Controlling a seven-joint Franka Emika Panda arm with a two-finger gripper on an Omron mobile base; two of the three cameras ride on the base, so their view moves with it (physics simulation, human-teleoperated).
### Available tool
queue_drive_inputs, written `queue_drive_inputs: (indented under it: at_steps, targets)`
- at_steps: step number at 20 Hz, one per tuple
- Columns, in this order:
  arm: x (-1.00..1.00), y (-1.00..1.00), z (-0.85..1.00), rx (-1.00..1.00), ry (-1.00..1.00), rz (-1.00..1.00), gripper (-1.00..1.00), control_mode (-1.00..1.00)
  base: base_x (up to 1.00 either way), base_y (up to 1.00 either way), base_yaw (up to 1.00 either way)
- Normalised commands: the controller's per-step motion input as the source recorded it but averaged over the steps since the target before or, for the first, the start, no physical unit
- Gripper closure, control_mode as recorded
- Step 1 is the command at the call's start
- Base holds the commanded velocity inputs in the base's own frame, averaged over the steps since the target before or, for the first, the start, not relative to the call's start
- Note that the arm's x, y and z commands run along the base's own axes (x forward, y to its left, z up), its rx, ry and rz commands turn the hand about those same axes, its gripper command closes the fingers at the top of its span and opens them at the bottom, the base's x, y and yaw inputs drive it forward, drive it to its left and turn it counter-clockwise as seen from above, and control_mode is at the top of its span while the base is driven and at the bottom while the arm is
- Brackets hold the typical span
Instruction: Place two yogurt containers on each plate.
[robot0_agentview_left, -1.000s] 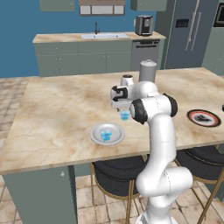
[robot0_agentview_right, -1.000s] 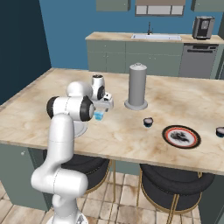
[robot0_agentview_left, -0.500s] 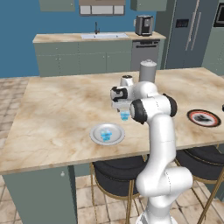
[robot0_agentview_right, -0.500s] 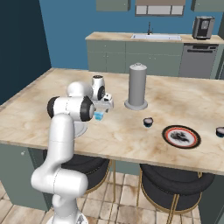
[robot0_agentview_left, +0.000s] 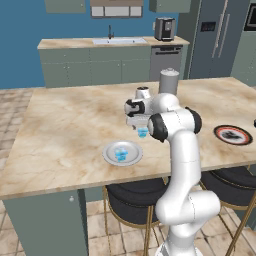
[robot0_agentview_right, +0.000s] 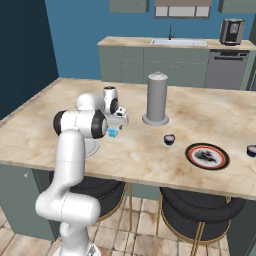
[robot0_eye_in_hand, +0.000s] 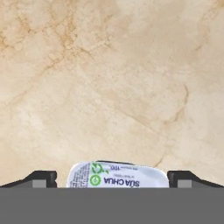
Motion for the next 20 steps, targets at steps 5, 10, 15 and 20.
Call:
queue_drive_inputs:
  at_steps: [5, 10, 15, 20]
  targets:
    - [-0.25, 0.0, 0.02, 0.0, 0.0, 0.0, -1.0, -1.0, 0.0, 0.0, 0.0]
    - [-0.02, 0.0, -0.03, 0.0, 0.0, 0.0, -1.0, -1.0, 0.0, 0.0, 0.0]
    - [0.0, 0.0, -0.18, 0.0, 0.0, 0.0, -1.0, -1.0, 0.0, 0.0, 0.0]
    - [0.0, 0.0, -0.16, 0.0, 0.0, 0.0, -1.0, -1.0, 0.0, 0.0, 0.0]
